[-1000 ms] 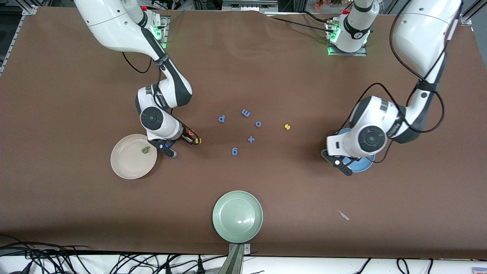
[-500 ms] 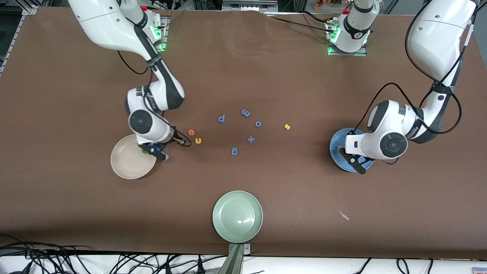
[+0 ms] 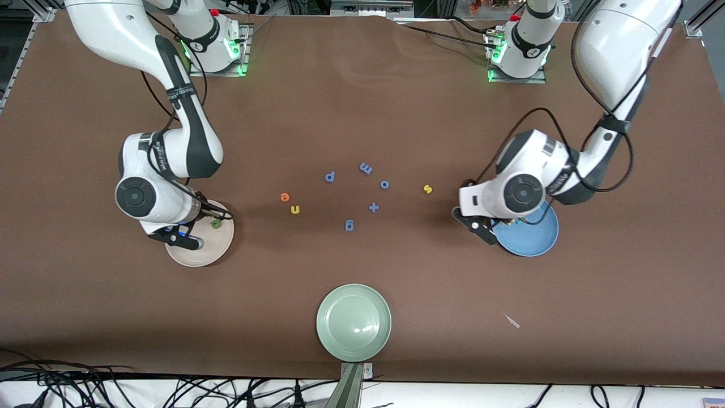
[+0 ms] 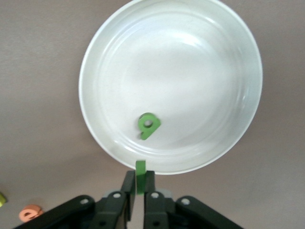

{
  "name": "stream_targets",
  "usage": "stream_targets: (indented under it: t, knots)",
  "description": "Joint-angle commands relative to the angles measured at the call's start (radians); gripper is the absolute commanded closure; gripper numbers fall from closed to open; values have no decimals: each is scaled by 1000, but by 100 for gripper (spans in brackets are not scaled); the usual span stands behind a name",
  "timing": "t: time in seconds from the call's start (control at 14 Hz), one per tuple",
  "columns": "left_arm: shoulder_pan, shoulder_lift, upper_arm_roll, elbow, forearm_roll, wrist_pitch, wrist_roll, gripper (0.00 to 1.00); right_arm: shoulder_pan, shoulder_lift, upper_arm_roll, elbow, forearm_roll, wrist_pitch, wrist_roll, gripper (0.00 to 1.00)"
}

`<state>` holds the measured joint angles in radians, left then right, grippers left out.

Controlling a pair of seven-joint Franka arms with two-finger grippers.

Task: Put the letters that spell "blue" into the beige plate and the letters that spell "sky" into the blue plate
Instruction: 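Carry green l to the cream plate while the left gripper drops y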

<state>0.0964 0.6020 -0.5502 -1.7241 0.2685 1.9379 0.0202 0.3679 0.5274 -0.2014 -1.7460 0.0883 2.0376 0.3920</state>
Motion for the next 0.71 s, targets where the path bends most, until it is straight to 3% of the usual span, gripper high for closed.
stream_targets:
  t: [0.0,0.14,0.29,0.64]
  knots:
    - [-50,12,-2,3,-26,-10,-262,0,8,-3,0,3,10,-14,-15,60]
    - [-72,13,-5,-6,-28,0,-460,0,9,-3,4,5,16,-14,1,49]
    - [-99,15,-5,-18,-28,27,-667,0,22,-3,19,5,19,-5,88,49]
    - [-109,7,-13,-156,-28,263,-1125,0,34,16,148,-21,77,54,335,49]
